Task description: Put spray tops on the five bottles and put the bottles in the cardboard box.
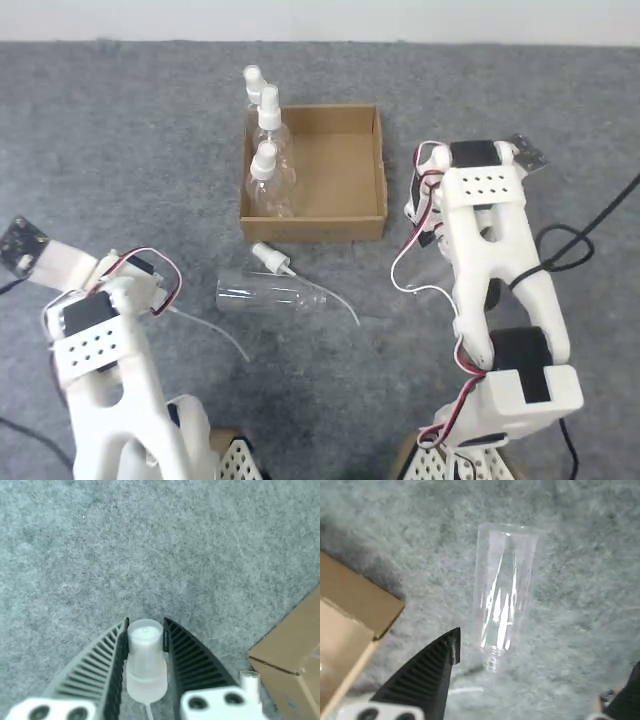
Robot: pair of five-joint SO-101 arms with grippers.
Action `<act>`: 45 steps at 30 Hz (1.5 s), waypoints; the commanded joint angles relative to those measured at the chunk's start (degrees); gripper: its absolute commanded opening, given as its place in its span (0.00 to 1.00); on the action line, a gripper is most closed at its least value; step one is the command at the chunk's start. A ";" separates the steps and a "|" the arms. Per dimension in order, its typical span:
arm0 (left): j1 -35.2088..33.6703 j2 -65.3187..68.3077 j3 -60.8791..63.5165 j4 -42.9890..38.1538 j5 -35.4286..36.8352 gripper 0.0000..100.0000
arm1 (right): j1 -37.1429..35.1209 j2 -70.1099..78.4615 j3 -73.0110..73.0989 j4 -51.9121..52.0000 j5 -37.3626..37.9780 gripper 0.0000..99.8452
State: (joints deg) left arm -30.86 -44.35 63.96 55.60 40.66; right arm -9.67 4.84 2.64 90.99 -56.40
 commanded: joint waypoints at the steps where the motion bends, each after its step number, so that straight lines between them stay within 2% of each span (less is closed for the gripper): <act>1: -0.18 -2.11 -0.75 -1.58 -0.70 0.01 | -0.92 -1.63 -5.10 4.44 5.89 0.45; 9: -0.18 -2.11 -0.75 -1.58 -0.70 0.01 | -0.84 -1.54 -5.36 9.45 28.04 0.45; 14: -0.18 -2.11 -0.75 -1.58 -0.70 0.01 | -0.40 -1.54 -5.36 10.42 45.71 0.45; 22: -0.18 -2.11 -0.75 -1.58 -0.70 0.01 | -1.98 -1.45 -5.10 11.47 59.87 0.44; 30: -0.18 -2.11 -0.75 -1.58 -0.70 0.01 | -1.71 -0.92 -5.10 11.47 88.26 0.44; 45: -0.18 -2.11 -0.75 -1.58 -0.70 0.01 | -1.98 -0.92 -1.85 11.12 115.96 0.44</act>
State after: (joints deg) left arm -30.86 -44.35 63.96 55.60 40.66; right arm -11.16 4.84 0.70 100.22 54.29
